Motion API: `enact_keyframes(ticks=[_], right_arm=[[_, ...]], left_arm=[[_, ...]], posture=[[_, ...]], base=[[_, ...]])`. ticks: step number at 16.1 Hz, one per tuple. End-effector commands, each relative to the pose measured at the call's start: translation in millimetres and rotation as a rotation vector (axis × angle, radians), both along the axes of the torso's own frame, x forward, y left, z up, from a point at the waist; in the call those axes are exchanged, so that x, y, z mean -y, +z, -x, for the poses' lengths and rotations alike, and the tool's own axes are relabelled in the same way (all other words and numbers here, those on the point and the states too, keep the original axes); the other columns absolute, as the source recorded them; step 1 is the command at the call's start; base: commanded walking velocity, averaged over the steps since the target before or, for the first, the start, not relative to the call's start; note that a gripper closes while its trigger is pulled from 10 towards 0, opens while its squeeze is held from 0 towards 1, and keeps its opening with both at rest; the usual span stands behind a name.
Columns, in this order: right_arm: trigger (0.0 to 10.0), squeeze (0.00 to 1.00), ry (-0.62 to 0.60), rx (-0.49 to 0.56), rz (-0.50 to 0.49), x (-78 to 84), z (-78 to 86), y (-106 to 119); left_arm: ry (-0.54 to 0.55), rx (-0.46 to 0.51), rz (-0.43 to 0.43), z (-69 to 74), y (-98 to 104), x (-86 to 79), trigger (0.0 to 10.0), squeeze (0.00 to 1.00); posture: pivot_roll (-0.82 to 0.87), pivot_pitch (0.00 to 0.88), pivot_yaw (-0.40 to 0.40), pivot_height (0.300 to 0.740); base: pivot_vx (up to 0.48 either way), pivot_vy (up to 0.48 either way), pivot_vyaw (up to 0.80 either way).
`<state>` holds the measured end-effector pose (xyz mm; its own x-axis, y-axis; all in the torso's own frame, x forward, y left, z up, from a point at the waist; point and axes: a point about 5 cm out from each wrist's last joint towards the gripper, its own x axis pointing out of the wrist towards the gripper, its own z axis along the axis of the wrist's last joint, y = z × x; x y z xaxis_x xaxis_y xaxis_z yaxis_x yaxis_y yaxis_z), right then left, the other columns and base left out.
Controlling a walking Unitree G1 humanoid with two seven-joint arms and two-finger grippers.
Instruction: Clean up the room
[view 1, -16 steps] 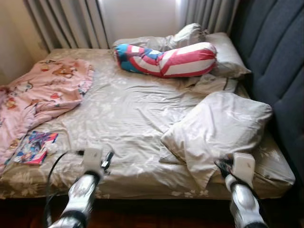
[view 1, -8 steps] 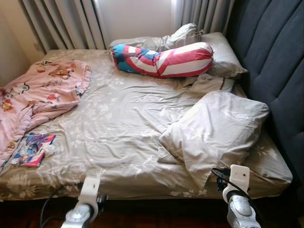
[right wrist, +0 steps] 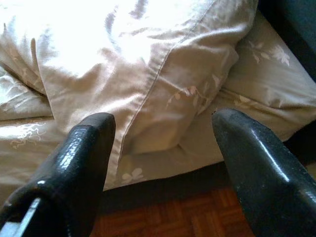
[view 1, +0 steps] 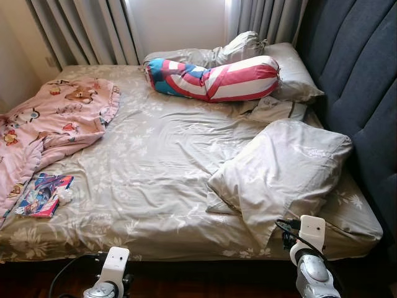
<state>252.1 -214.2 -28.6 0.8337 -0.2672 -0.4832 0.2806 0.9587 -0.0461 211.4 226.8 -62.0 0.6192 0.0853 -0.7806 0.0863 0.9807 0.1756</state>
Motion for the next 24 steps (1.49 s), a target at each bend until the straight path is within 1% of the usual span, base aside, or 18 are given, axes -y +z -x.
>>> enact_keyframes(ticks=[1,4,6,7,8,10,11,13,14,15,16,18,20,21,22,23,24], right_arm=[[10.0,0.0,-0.029,-0.021,-0.021,2.9,1.1,-2],[10.0,0.0,-0.028,-0.04,-0.03,4.8,3.5,-4],[10.0,0.0,-0.028,-0.038,-0.033,8.1,6.9,-5],[10.0,0.0,-0.028,-0.054,-0.039,11.2,11.0,-8],[10.0,0.0,-0.024,-0.066,-0.044,10.2,13.0,-10],[10.0,0.0,-0.011,-0.074,-0.039,9.8,13.8,-11],[10.0,0.0,0.012,-0.076,-0.03,7.5,11.5,-10],[10.0,0.0,0.046,-0.089,-0.018,2.8,9.8,-10],[10.0,0.0,0.043,-0.089,-0.026,2.8,10.0,-10],[10.0,0.0,0.032,-0.091,-0.055,2.8,10.9,-11],[10.0,0.0,0.033,-0.094,-0.074,2.7,11.8,-12],[10.0,0.0,0.043,-0.109,-0.078,2.9,13.0,-13],[10.0,0.0,0.032,-0.125,-0.103,3.6,13.5,-15],[10.0,0.0,0.045,-0.125,-0.117,2.1,12.0,-14],[10.0,0.67,0.058,-0.13,-0.12,1.0,10.9,-14],[10.0,1.0,0.073,-0.131,-0.125,-0.5,8.6,-13],[10.0,1.0,0.09,-0.132,-0.112,-1.3,3.9,-10]], left_arm=[[0.006,-0.025,-0.006,4.2,-3,-0.2,10.0,0.0],[0.005,-0.028,-0.003,4.2,-4,3.5,10.0,0.0],[0.004,-0.031,0.0,3.5,-4,6.9,10.0,0.0],[0.003,-0.031,0.003,2.5,-4,9.9,10.0,0.0],[0.003,-0.032,0.005,2.0,-4,11.0,10.0,0.0],[0.004,-0.03,0.006,2.3,-4,10.1,10.0,0.0],[0.005,-0.029,0.006,2.3,-4,9.9,10.0,0.0],[0.015,-0.016,0.014,1.5,-4,9.8,10.0,0.0],[0.014,-0.015,0.015,1.1,-3,9.9,10.0,0.0],[0.014,-0.014,0.016,2.0,-3,7.9,10.0,0.0],[0.015,-0.019,0.015,6.0,-4,2.6,10.0,0.0],[0.015,-0.022,0.014,8.4,-5,0.1,10.0,0.0],[0.016,-0.026,0.013,10.7,-6,-1.6,10.0,0.0],[0.016,-0.026,0.012,11.3,-6,-2.4,10.0,0.0],[0.015,-0.026,0.011,11.2,-6,-2.7,10.0,0.0],[0.003,-0.021,0.01,9.6,-5,-1.1,10.0,0.0],[-0.017,-0.013,0.005,6.0,-3,0.4,10.0,0.0]], posture=[[-0.06,0.0,0.012,0.74],[-0.06,0.0,0.013,0.74],[-0.06,0.0,0.013,0.74],[-0.06,0.0,0.013,0.74],[-0.06,0.0,0.013,0.74],[-0.06,0.0,0.013,0.74],[-0.06,0.0,0.013,0.74],[-0.06,0.0,0.013,0.74],[-0.05,0.0,0.012,0.74],[-0.05,0.0,0.012,0.74],[-0.05,0.0,0.012,0.74],[-0.05,0.0,0.012,0.74],[-0.05,0.0,0.012,0.74],[-0.05,0.0,0.012,0.74],[-0.05,0.0,0.012,0.74],[-0.05,0.0,0.015,0.74],[-0.05,0.0,0.017,0.74]], base=[[0.304,0.0,0.0],[0.327,0.0,-0.72],[0.336,0.0,0.0],[0.334,0.0,0.0],[0.334,0.0,0.0],[0.336,0.0,0.0],[0.326,0.0,0.0],[0.0,0.0,0.8],[0.0,0.0,0.8],[0.0,0.0,0.0],[0.0,0.0,0.0],[0.0,0.0,0.0],[0.0,0.0,0.0],[0.0,0.0,0.0],[0.0,0.0,0.0],[0.0,0.0,0.0],[0.0,0.0,0.0]])
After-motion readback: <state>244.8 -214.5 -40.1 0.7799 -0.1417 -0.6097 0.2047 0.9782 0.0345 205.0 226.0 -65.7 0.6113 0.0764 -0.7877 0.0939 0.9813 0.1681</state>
